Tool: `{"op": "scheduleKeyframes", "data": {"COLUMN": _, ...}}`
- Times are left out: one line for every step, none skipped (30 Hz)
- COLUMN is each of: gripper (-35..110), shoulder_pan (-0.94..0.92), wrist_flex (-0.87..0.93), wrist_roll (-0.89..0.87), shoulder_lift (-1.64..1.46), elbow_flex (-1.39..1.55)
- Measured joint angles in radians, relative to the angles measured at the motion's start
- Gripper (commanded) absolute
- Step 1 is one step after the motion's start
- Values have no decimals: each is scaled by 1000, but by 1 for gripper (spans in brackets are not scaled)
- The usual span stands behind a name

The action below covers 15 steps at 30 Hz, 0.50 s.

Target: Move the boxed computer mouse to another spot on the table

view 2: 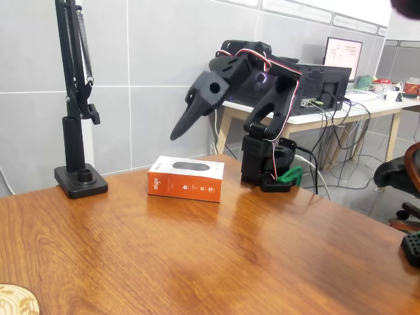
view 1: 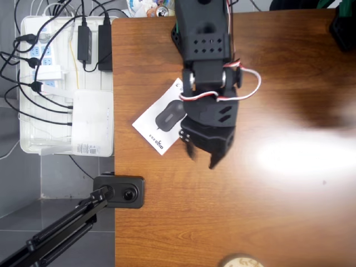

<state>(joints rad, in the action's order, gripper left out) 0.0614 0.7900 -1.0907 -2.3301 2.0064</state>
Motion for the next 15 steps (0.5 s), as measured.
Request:
{"op": "scheduleKeyframes", "data": {"gripper": 0, "shoulder_pan": 11, "wrist_flex": -94, "wrist_roll": 17, "shoulder_lift": -5, "elbow_flex": 5}}
{"op": "scheduleKeyframes", "data": {"gripper": 0, "shoulder_pan": 31, "wrist_flex": -198, "wrist_roll": 49, "shoulder_lift": -5, "elbow_flex": 5}}
{"op": "scheduleKeyframes", "data": {"gripper": 0, "shoulder_pan": 34, "wrist_flex": -310, "wrist_roll": 83, "shoulder_lift": -2, "elbow_flex": 5}}
{"op": "scheduleKeyframes", "data": {"gripper": 0, "shoulder_pan": 34, "wrist_flex": -430, "wrist_roll": 126, "shoulder_lift": 11, "elbow_flex": 3}}
{"op": "scheduleKeyframes", "data": {"gripper": 0, "shoulder_pan": 26, "wrist_flex": -561, "wrist_roll": 173, "shoulder_lift": 35, "elbow_flex": 3}}
{"op": "scheduleKeyframes", "data": {"gripper": 0, "shoulder_pan": 15, "wrist_flex": -701, "wrist_roll": 227, "shoulder_lift": 63, "elbow_flex": 5}}
{"op": "scheduleKeyframes", "data": {"gripper": 0, "shoulder_pan": 5, "wrist_flex": -850, "wrist_roll": 285, "shoulder_lift": 86, "elbow_flex": 14}}
{"op": "scheduleKeyframes", "data": {"gripper": 0, "shoulder_pan": -6, "wrist_flex": -992, "wrist_roll": 348, "shoulder_lift": 92, "elbow_flex": 26}}
{"op": "scheduleKeyframes", "data": {"gripper": 0, "shoulder_pan": -17, "wrist_flex": -1137, "wrist_roll": 422, "shoulder_lift": 91, "elbow_flex": 44}}
{"op": "scheduleKeyframes", "data": {"gripper": 0, "shoulder_pan": -28, "wrist_flex": -1275, "wrist_roll": 499, "shoulder_lift": 86, "elbow_flex": 66}}
{"op": "scheduleKeyframes", "data": {"gripper": 0, "shoulder_pan": -34, "wrist_flex": -1419, "wrist_roll": 583, "shoulder_lift": 74, "elbow_flex": 104}}
{"op": "scheduleKeyframes", "data": {"gripper": 0, "shoulder_pan": -40, "wrist_flex": -1546, "wrist_roll": 669, "shoulder_lift": 61, "elbow_flex": 147}}
{"op": "scheduleKeyframes", "data": {"gripper": 0, "shoulder_pan": -43, "wrist_flex": -1671, "wrist_roll": 733, "shoulder_lift": 41, "elbow_flex": 192}}
{"op": "scheduleKeyframes", "data": {"gripper": 0, "shoulder_pan": -51, "wrist_flex": -1773, "wrist_roll": 773, "shoulder_lift": 8, "elbow_flex": 236}}
{"op": "scheduleKeyframes", "data": {"gripper": 0, "shoulder_pan": -58, "wrist_flex": -1861, "wrist_roll": 798, "shoulder_lift": -43, "elbow_flex": 278}}
